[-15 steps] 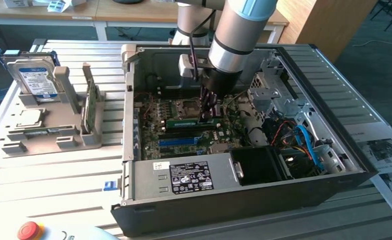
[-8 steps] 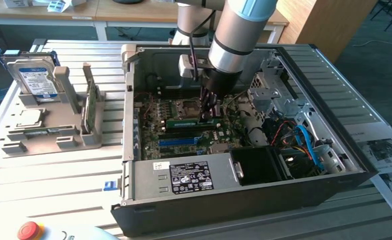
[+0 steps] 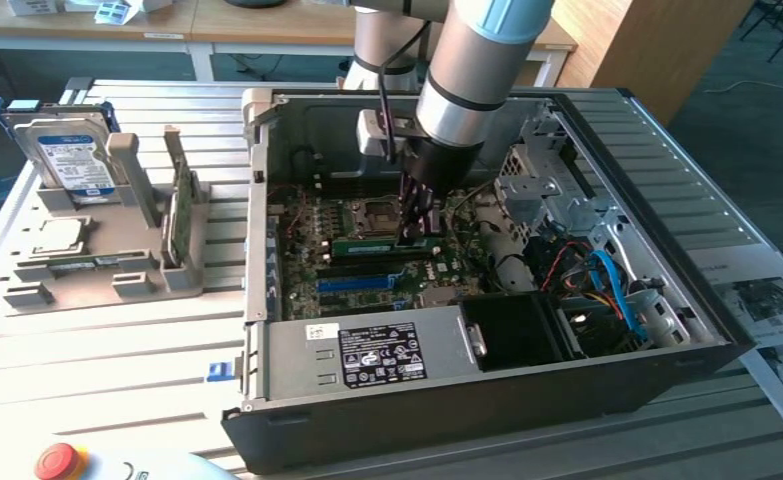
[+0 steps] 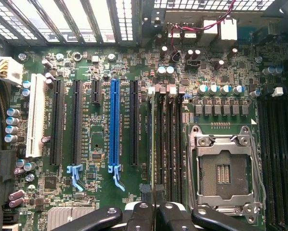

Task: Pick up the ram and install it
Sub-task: 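Insert the ram into the slot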

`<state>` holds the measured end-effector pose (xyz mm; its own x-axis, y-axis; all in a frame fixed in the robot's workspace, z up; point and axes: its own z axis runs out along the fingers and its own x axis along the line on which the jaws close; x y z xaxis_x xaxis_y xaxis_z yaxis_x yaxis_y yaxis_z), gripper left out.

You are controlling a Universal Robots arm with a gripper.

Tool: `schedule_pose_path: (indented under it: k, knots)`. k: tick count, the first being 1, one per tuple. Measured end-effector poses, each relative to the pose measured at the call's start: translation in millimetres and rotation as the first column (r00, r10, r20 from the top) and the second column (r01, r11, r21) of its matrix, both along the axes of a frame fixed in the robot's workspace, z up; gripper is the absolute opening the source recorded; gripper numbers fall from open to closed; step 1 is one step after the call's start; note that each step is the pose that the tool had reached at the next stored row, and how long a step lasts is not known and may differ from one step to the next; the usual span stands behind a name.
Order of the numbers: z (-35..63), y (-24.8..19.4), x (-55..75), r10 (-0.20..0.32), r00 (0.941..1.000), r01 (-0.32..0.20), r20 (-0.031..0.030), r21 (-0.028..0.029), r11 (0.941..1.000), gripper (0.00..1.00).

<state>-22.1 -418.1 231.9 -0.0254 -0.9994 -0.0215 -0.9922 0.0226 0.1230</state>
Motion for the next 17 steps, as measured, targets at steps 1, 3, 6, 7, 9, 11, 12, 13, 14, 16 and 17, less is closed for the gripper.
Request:
schedule_pose_path:
  k: [1, 3, 6, 7, 9, 11, 12, 13, 14, 16, 17]
  knots:
    - [0.1, 0.0, 0.0, 0.000, 1.0000, 0.000, 0.0000, -0.0002, 1.0000, 0.12]
    - [0.1, 0.0, 0.0, 0.000, 1.0000, 0.000, 0.0000, -0.0003, 1.0000, 0.12]
    - [0.1, 0.6, 0.0, 0.000, 1.0000, 0.000, -0.0001, -0.0002, 1.0000, 0.12]
    - [0.1, 0.6, 0.0, 0.000, 1.0000, 0.000, 0.0000, -0.0002, 1.0000, 0.12]
    - [0.1, 0.6, 0.3, 0.000, 1.0000, 0.000, -0.0001, -0.0002, 1.0000, 0.12]
    - [0.1, 0.6, 0.4, 0.000, 1.0000, 0.000, 0.0000, -0.0002, 1.0000, 0.12]
    - [0.1, 0.6, 0.4, 0.000, 1.0000, 0.000, -0.0001, -0.0002, 1.0000, 0.12]
    - [0.0, 0.6, 0.4, 0.000, 1.0000, 0.000, -0.0001, -0.0002, 1.0000, 0.12]
    - [-0.3, 0.7, 0.4, 0.000, 1.0000, 0.000, -0.0001, -0.0001, 1.0000, 0.12]
    - [-0.9, 0.6, 0.4, 0.000, 1.0000, 0.000, -0.0001, -0.0002, 1.0000, 0.12]
    - [-1.1, 0.6, 0.4, 0.000, 1.0000, 0.000, -0.0001, -0.0004, 1.0000, 0.12]
